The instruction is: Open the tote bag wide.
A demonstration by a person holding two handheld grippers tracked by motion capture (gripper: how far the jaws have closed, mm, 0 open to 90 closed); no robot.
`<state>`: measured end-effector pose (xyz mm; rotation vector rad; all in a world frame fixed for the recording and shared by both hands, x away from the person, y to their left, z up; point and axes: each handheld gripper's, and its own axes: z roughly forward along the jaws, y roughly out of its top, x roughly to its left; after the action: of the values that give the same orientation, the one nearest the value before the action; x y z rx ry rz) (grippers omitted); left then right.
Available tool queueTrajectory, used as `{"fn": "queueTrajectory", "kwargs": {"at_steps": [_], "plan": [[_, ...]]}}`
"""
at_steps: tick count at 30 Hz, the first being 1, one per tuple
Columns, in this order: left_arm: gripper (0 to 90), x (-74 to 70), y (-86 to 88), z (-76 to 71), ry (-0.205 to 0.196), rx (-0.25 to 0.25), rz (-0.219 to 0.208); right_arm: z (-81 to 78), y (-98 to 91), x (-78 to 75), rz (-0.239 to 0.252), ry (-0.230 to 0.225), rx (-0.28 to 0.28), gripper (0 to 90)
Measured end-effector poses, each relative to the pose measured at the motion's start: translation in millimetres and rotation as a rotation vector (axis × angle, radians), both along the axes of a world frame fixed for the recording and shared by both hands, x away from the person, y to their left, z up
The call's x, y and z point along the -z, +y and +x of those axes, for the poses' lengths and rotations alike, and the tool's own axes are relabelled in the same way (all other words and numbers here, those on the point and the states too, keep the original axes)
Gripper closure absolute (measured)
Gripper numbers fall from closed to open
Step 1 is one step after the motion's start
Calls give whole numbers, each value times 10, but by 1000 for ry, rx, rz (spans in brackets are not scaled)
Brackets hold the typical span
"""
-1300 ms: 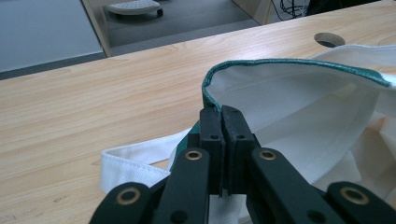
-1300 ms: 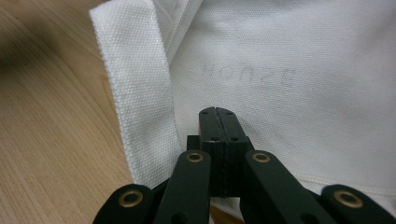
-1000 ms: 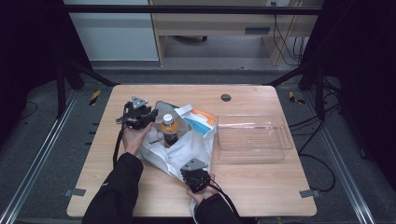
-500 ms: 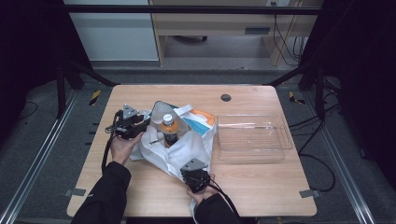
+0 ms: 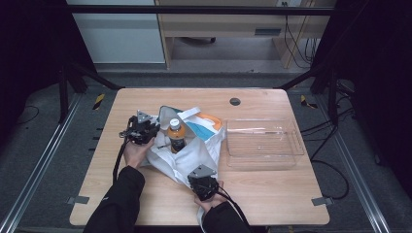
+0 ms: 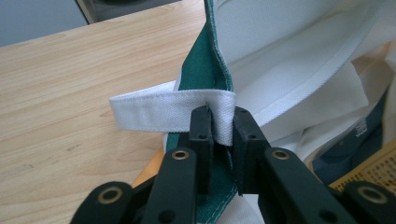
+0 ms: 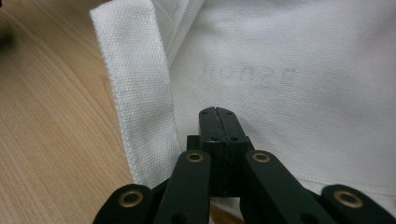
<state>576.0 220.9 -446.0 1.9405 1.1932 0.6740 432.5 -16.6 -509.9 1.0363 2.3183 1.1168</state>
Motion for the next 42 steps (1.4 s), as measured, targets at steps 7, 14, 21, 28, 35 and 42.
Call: {"fn": "queueTrajectory", "kwargs": {"at_steps": [7,14,21,28,35,42], "plan": [[641,-188,93,-214,-26,13,-51,13,-47,-52,6,-2,10,900],[537,-344,130,-689,-48,58,-76,20,-224,-390,92,-90,18,848],[502,-357,76,-1130,-58,85,-79,36,-330,-692,113,-182,25,800],[466,-207,-39,-1317,-24,89,-80,68,-401,-875,115,-233,52,799],[426,-118,-159,-1391,-2,97,-51,106,-478,-995,119,-271,105,796],[395,-72,-250,-1477,27,89,-22,184,-542,-997,105,-303,158,735]]}}
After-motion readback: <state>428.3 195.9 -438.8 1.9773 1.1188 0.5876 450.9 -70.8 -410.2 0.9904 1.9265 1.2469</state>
